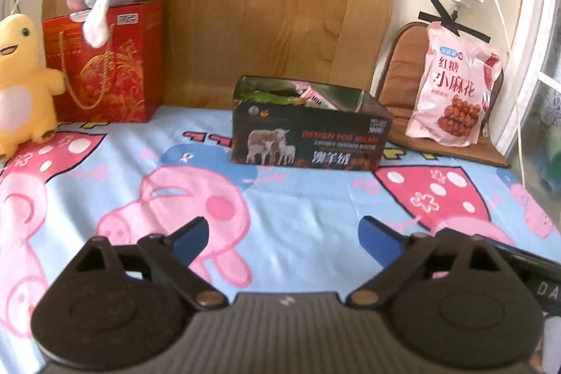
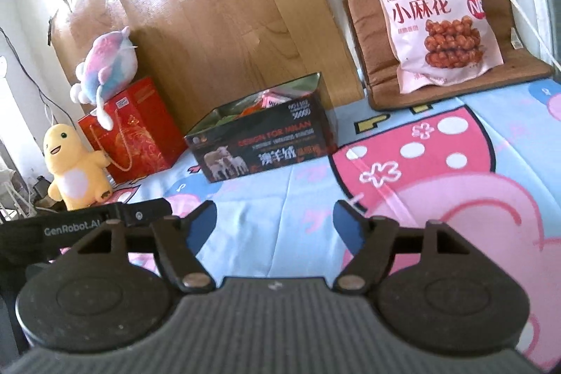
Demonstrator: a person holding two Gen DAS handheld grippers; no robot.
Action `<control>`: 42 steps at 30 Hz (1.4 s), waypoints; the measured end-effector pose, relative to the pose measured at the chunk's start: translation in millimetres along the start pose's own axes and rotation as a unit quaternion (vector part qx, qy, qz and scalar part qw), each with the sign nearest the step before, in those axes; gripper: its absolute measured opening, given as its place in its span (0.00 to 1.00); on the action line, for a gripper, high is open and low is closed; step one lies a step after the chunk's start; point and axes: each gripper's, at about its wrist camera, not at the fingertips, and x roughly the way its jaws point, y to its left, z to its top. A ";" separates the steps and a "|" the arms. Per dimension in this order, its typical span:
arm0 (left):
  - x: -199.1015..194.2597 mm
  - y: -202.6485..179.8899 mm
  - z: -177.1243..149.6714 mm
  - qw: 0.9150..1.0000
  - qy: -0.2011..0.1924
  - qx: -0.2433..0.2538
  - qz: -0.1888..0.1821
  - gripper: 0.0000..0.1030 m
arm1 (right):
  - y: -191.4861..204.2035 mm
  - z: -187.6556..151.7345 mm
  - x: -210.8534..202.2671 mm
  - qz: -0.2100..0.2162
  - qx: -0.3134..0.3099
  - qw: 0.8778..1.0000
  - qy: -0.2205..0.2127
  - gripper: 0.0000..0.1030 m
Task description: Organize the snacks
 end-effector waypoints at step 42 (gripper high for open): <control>44.4 -25.1 26.4 0.993 -0.026 0.060 0.100 1.00 | -4.8 -8.2 -8.9 -0.102 -0.016 0.993 -0.052 0.95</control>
